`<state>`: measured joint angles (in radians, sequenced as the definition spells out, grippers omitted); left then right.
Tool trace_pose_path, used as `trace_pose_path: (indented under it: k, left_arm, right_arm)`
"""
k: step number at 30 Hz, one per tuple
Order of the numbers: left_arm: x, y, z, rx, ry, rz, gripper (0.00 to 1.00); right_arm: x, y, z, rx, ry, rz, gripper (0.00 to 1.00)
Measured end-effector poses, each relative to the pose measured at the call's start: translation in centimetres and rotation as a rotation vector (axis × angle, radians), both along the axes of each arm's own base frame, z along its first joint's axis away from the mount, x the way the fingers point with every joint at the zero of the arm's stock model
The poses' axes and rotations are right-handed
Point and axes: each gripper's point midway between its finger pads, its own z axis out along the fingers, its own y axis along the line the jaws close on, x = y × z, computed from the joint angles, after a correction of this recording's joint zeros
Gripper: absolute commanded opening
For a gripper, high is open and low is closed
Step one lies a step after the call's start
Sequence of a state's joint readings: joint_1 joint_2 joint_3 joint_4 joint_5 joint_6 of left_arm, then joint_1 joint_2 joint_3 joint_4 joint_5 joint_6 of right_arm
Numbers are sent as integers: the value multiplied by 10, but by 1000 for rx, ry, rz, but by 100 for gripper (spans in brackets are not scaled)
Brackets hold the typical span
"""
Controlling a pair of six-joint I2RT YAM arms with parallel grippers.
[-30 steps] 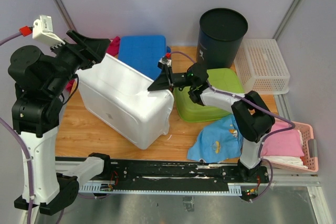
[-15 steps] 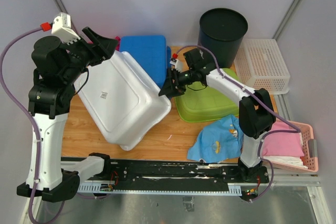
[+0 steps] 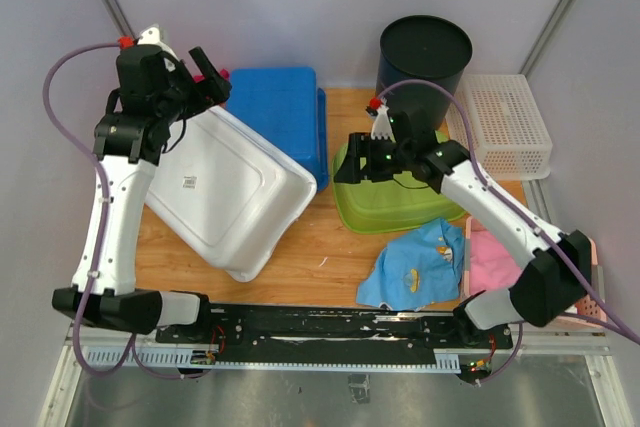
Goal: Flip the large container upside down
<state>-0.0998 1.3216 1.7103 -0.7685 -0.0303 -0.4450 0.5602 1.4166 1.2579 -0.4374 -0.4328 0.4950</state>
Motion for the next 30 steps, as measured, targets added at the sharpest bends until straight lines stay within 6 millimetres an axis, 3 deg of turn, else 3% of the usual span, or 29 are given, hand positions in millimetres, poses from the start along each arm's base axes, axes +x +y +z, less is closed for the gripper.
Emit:
trace_pose_path:
  k: [4, 6, 9, 15, 21, 22, 26, 30]
  left_arm:
    - [29, 20, -37, 57, 102, 44, 92]
    - [43, 24, -46, 75, 125, 47, 89]
    - [64, 22, -50, 89, 120, 32, 88]
    - [99, 14, -49, 107, 76, -27, 86]
    - [119, 0, -87, 101, 119, -119, 85]
    - [120, -2, -95, 101, 135, -130, 85]
    - [122, -3, -119, 111, 187, -149, 85]
    - [114, -2, -136, 112, 230, -152, 84]
  right_arm:
    - [-18, 7, -32, 37, 28, -35, 60]
    - [-30, 17, -49, 38, 58, -36, 61]
    - [-37, 36, -57, 61, 66, -31, 61]
    - [-20, 68, -66, 191, 78, -78, 57]
    - [-7, 84, -94, 247, 109, -118, 51]
    - [-5, 86, -94, 261, 101, -119, 48]
    - [5, 94, -87, 312, 52, -119, 23]
    - [10, 97, -88, 323, 25, -110, 5]
